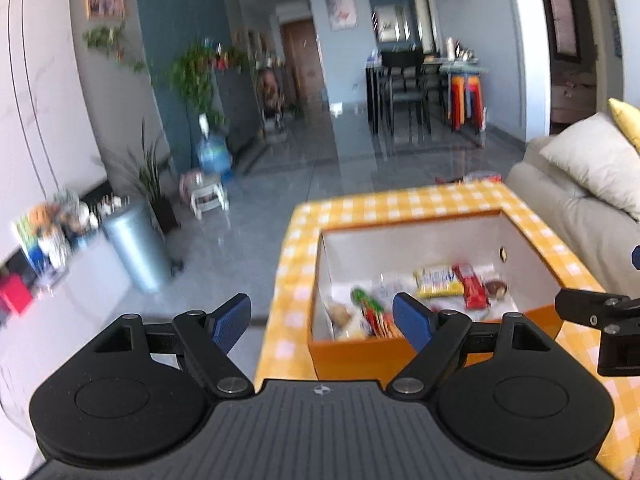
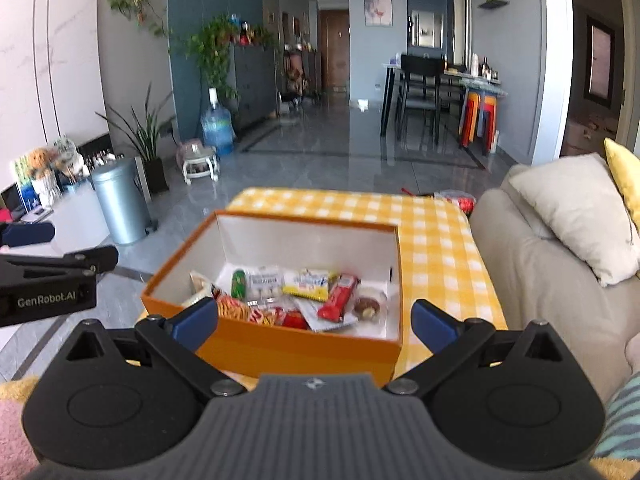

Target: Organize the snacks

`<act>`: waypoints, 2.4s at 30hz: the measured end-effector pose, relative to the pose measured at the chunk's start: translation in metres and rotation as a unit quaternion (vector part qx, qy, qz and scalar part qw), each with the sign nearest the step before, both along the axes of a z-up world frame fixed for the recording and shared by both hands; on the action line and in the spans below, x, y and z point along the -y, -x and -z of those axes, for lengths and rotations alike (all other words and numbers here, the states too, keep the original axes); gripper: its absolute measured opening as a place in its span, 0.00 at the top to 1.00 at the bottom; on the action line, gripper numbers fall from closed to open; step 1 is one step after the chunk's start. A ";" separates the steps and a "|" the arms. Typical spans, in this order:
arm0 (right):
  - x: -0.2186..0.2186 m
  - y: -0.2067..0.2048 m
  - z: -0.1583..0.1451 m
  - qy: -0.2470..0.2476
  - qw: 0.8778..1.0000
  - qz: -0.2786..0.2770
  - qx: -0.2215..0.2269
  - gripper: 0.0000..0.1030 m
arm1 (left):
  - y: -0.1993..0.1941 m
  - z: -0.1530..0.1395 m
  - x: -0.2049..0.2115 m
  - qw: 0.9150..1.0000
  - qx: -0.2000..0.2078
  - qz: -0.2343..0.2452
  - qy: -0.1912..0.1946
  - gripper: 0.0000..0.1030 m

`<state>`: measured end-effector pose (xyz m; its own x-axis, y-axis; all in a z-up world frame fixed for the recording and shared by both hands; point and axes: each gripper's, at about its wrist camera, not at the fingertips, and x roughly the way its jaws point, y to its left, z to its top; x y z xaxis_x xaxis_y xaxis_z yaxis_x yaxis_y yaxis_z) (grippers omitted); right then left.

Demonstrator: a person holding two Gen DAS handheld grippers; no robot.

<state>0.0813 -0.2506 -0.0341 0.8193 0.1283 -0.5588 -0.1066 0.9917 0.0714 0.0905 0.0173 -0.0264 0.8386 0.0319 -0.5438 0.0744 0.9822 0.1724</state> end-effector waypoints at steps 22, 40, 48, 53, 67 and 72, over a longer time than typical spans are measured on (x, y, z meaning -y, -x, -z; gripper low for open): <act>0.003 -0.038 0.036 -0.006 0.999 0.020 -0.026 0.04 | -0.025 0.040 0.007 0.996 -0.084 -0.021 -0.001 0.08; 0.003 -0.034 0.034 0.001 1.000 0.014 -0.023 0.04 | -0.027 0.039 0.008 0.997 -0.079 -0.024 0.000 0.08; 0.004 -0.033 0.033 0.002 1.000 0.014 -0.023 0.04 | -0.026 0.036 0.008 0.997 -0.079 -0.024 0.000 0.08; 0.004 -0.032 0.033 0.002 1.000 0.014 -0.024 0.04 | -0.026 0.036 0.008 0.997 -0.078 -0.025 0.000 0.08; 0.004 -0.031 0.035 0.003 1.000 0.012 -0.023 0.04 | -0.025 0.036 0.008 0.997 -0.078 -0.025 0.000 0.08; 0.004 -0.031 0.036 0.003 1.000 0.012 -0.023 0.04 | -0.023 0.031 0.007 0.997 -0.075 -0.024 -0.001 0.08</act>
<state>0.1122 -0.2549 -0.0700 0.7954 0.1052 -0.5969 -0.0794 0.9944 0.0696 0.1133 0.0100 -0.0578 0.7460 0.0707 -0.6622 0.0525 0.9850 0.1644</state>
